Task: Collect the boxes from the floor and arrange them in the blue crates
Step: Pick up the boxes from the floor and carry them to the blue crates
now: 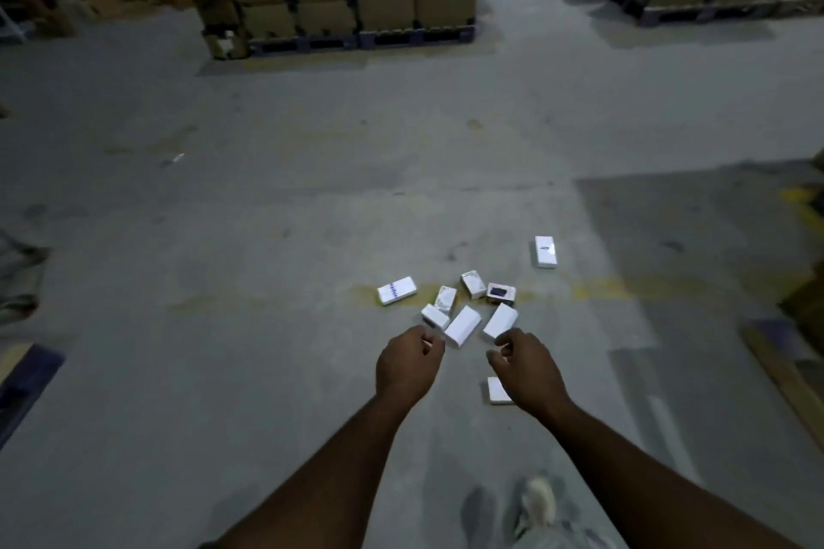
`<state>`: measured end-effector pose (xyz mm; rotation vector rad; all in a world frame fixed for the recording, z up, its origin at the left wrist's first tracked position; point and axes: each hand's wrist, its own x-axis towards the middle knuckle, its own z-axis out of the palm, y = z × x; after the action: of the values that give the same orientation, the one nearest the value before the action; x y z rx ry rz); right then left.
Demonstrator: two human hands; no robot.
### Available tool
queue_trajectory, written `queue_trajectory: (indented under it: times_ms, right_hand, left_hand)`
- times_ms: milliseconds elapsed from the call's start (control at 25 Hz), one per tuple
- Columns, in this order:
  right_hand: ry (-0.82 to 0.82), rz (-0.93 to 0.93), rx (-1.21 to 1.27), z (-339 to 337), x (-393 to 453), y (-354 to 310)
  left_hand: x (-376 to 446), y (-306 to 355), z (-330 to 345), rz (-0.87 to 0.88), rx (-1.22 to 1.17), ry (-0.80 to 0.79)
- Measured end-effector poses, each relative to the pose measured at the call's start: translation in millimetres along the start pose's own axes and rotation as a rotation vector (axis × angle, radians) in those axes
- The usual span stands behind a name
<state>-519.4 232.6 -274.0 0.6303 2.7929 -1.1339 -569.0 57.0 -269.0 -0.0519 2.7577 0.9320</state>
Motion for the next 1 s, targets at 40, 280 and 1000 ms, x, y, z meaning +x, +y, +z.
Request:
queue_trajectory:
  times_ms: [40,280,1000]
  right_hand:
    - [0.011,0.013,0.004,-5.9,14.9,8.4]
    - [-0.037,0.059,0.007,-45.9,114.3,60.4]
    - [-0.173,0.061,-0.105,-71.7,403.4,67.0]
  left_hand:
    - [13.7,10.7,11.3,0.010,0.000,-0.021]
    - [86.0,84.0,70.1,-0.032,-0.022,-0.107]
    - [346.6,168.3,151.5,-0.150,-0.147,-0.106]
